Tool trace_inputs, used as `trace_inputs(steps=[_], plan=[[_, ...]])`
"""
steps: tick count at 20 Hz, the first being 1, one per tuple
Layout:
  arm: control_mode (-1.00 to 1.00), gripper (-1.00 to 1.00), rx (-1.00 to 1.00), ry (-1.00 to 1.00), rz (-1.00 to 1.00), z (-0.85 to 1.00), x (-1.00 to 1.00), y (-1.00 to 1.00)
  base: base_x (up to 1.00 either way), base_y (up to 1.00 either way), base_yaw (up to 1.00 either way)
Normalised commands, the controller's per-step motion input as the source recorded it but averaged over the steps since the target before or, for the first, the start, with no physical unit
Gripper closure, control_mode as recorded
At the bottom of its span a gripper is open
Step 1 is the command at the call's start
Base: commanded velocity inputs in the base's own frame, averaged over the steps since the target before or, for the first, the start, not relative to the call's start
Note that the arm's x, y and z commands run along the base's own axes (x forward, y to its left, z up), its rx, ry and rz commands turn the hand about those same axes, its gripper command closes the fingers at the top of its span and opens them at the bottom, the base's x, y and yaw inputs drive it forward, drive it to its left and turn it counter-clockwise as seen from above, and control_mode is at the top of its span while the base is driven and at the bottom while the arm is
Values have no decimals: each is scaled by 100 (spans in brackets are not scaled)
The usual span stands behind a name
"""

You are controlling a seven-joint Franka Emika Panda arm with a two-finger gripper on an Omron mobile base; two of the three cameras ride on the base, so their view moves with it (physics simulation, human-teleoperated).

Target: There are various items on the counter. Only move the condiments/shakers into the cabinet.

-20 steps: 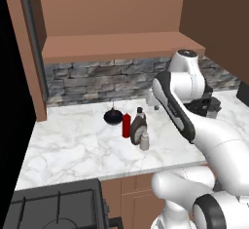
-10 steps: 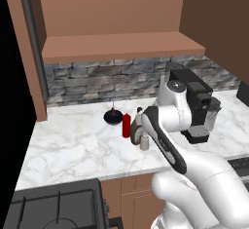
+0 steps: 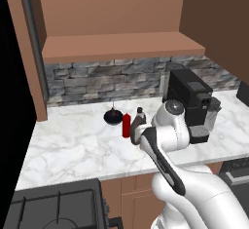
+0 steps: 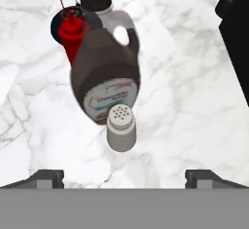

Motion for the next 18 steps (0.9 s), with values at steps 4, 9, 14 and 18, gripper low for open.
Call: trace_inputs(steps=[4,9,14,18], plan=[[-100,-100,0,2,0,-22,0,0,0,0,0],[-100,-100,0,6,0,-14,0,0,0,0,0],[-100,-100,0,0,0,-14,18,0,0,0,0],[-100,-100,0,0,0,-7,13,0,0,0,0]])
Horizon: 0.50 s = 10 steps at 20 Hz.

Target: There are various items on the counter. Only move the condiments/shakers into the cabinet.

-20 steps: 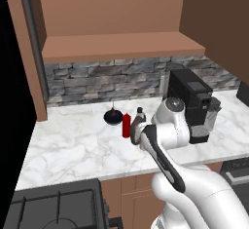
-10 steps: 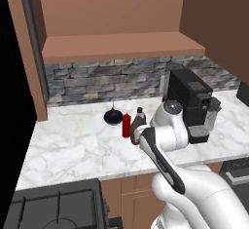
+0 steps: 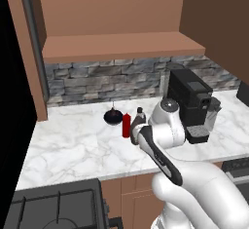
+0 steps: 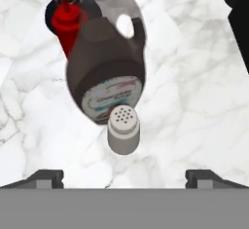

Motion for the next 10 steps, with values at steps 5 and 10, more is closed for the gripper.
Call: trace_inputs(steps=[5,10], plan=[[-100,-100,0,0,0,-12,8,0,0,0,0],[-100,-100,0,0,0,-20,1,0,0,0,0]])
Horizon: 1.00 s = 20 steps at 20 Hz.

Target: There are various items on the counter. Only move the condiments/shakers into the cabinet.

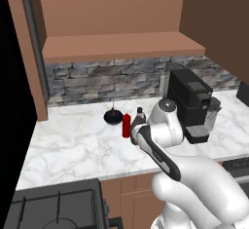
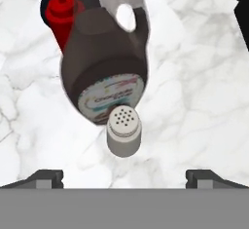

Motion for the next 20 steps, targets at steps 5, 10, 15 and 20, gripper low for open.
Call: trace_inputs(steps=[5,10,15,20], plan=[[-100,-100,0,0,0,-23,0,0,0,0,0],[-100,-100,0,0,0,-21,5,0,0,0,0],[-100,-100,0,0,0,-21,12,0,0,0,0],[-100,-100,0,0,0,-21,16,0,0,0,0]])
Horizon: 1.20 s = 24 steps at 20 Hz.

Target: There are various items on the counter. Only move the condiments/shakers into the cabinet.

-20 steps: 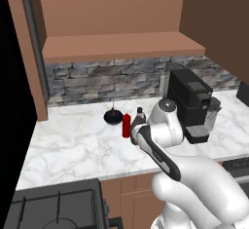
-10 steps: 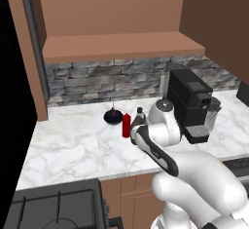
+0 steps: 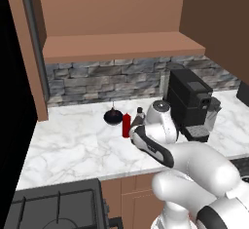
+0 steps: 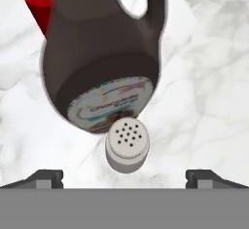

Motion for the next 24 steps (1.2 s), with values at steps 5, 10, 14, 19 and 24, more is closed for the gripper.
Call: trace_inputs(steps=[5,10,14,19,24], plan=[[-100,-100,0,0,0,-20,14,0,0,0,0],[-100,-100,0,0,0,-15,17,0,0,0,0],[-100,-100,0,0,0,-14,20,0,0,0,0],[-100,-100,0,0,0,-11,19,0,0,0,0],[-100,100,0,-2,0,-4,5,0,0,0,0]])
